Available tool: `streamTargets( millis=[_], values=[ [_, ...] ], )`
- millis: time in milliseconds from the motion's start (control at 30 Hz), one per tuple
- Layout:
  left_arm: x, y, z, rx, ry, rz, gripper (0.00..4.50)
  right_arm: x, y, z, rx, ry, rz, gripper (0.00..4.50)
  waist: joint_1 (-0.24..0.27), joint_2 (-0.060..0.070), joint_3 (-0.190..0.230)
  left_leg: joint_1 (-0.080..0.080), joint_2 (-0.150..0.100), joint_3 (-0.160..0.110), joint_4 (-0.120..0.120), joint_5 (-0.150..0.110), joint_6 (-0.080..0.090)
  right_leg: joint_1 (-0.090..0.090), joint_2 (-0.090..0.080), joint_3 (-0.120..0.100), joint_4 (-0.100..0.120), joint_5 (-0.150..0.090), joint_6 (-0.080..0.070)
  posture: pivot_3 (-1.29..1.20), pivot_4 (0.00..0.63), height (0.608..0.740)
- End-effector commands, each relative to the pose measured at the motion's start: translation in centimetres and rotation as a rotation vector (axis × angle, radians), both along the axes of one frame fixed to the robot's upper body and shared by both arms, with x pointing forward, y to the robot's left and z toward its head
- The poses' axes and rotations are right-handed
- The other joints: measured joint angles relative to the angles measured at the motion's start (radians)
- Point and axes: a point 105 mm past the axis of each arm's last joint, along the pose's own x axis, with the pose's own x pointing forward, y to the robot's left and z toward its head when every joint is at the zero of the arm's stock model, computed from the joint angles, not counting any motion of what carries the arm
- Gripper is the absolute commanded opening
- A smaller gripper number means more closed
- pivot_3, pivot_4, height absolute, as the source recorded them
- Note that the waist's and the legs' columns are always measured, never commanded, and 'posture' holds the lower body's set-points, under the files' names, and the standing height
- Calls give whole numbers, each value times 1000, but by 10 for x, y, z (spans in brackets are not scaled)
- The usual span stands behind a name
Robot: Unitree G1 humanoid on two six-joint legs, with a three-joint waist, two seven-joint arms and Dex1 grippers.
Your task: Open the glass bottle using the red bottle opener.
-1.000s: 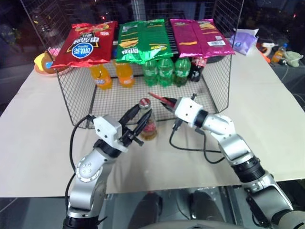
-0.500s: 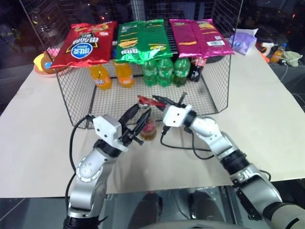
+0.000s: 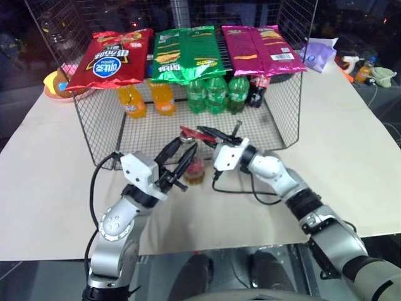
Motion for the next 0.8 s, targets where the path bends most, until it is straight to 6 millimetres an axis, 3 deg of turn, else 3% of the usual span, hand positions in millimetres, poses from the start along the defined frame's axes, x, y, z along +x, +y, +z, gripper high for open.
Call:
streamTargets(
  millis=[33,333,800],
  values=[
    [3,-3,-11,28,51,-7,1224,-9,14,3,-92,-142,50,0,0,0,0,0,0,0,0,0,0,0,0,0,0,0,0,0,150,740],
    [5,-4,-12,30,49,-7,1224,15,-8,33,-119,-330,-51,0,-1,0,0,1,0,3,0,0,0,0,0,3,1,0,0,0,150,740],
    [6,-1,-13,38,50,2,1224,20,-29,93,-61,-497,-102,0,2,0,0,-1,0,3,0,0,0,-1,0,3,1,0,0,0,150,740]
  ],
)
